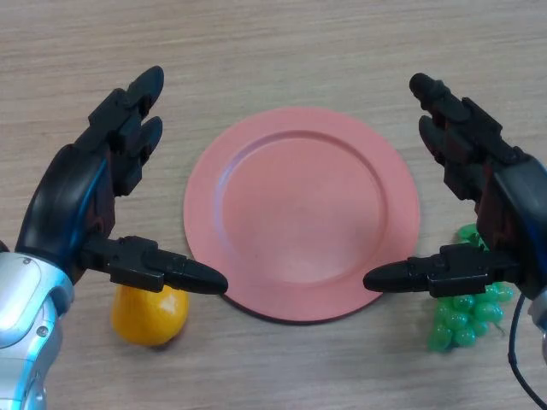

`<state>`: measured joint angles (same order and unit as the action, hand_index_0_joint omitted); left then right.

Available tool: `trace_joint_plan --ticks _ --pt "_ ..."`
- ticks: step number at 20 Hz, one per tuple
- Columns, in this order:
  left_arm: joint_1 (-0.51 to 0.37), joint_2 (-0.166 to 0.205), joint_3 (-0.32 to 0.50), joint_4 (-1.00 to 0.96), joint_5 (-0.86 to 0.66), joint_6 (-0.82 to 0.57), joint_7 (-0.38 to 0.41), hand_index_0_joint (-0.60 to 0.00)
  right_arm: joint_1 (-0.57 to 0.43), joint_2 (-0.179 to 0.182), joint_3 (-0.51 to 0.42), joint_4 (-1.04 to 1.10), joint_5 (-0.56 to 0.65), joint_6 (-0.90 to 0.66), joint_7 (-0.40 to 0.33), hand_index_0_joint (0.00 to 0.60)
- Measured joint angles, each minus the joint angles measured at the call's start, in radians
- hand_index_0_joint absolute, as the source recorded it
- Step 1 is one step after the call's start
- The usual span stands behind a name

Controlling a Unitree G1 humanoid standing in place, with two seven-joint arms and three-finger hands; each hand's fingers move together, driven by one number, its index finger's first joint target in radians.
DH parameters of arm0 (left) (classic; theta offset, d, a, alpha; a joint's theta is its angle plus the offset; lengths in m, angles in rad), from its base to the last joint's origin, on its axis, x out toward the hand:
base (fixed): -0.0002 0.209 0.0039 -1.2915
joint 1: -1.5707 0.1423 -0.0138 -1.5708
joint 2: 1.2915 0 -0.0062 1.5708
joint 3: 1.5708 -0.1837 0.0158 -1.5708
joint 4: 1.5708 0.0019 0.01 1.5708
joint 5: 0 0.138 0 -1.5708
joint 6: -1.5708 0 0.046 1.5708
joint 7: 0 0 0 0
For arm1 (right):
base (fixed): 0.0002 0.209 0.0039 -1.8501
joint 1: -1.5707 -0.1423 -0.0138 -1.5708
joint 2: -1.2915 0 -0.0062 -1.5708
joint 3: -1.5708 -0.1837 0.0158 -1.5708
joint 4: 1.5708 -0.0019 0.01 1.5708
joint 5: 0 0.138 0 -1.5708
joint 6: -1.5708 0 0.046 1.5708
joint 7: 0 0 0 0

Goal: Pick up the green grapes and place it on the plate

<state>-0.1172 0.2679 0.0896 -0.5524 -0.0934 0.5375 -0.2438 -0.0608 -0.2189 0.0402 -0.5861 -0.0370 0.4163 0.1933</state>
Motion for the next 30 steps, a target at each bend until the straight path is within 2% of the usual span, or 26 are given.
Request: trace_joint_plan --ticks 8,11,12,14,15,16,22,25,28,30 --pt "0.026 -0.001 0.000 -0.001 0.001 -0.023 0.000 0.000 0.001 -0.006 -0.002 -0.007 0.000 0.000 0.024 0.000" --pt "0.033 -0.001 0.001 -0.010 0.001 -0.023 0.000 0.000 0.001 -0.022 -0.040 0.031 -0.009 -0.043 0.107 0.000" --pt "0.034 -0.001 0.001 -0.011 0.001 -0.023 0.000 0.000 0.003 -0.037 -0.045 0.049 -0.042 -0.057 0.135 0.000" --pt "0.036 -0.001 0.002 -0.019 0.001 -0.023 0.000 0.000 0.000 -0.057 -0.083 0.170 -0.090 -0.185 0.239 0.000" --pt "0.035 -0.001 0.001 -0.021 0.001 -0.023 0.000 0.000 -0.004 -0.073 -0.095 0.230 -0.125 -0.279 0.276 0.000" --pt "0.036 0.000 0.005 -0.023 0.001 -0.023 0.000 0.000 -0.017 -0.104 -0.115 0.310 -0.175 -0.402 0.344 0.000" --pt "0.036 0.004 0.051 -0.038 -0.001 -0.022 0.000 0.000 -0.107 -0.173 -0.154 0.576 -0.155 -0.594 0.515 0.000" --pt "0.031 0.020 0.059 -0.040 -0.001 -0.017 0.000 0.000 -0.134 -0.202 -0.155 0.753 -0.148 -0.737 0.557 0.000" --pt "0.029 0.021 0.059 -0.042 -0.001 -0.017 0.000 0.000 -0.176 -0.257 -0.160 0.888 -0.167 -0.846 0.566 0.000" --pt "0.028 0.021 0.058 -0.037 -0.001 -0.017 0.000 0.000 -0.205 -0.293 -0.172 1.021 -0.218 -1.014 0.567 0.000"
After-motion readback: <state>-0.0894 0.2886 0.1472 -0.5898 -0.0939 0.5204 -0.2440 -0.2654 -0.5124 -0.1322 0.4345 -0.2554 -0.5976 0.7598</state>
